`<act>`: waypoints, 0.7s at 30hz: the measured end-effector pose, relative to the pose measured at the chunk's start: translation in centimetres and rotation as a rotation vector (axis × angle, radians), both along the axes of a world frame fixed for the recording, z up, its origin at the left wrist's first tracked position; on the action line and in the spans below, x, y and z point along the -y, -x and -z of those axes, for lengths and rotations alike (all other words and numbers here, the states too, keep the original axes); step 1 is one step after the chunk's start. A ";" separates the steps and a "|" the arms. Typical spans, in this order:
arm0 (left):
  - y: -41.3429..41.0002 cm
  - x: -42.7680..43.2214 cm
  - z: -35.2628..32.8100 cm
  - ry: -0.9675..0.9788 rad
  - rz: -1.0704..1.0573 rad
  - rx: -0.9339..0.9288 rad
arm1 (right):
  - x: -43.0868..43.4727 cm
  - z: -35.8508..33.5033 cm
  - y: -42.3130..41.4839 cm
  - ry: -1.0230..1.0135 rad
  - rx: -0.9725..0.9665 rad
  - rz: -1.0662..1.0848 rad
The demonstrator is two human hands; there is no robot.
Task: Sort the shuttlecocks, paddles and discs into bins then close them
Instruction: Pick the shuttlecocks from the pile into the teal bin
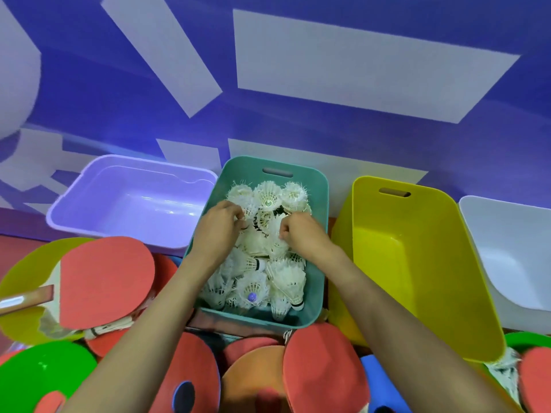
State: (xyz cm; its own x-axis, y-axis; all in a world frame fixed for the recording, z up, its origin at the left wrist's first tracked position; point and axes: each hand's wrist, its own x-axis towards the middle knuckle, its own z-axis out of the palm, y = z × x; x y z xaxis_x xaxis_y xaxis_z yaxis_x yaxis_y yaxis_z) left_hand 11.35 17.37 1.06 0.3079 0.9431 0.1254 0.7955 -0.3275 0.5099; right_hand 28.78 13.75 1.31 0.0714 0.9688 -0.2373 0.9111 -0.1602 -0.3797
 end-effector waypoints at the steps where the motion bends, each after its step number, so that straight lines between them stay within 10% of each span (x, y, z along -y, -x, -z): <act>1: 0.0 -0.1 0.0 -0.029 -0.017 0.018 | -0.1 0.1 0.0 0.009 -0.002 0.001; 21: -0.4 -0.6 2.4 0.174 0.022 -0.313 | 0.1 0.6 0.0 -0.019 0.146 -0.038</act>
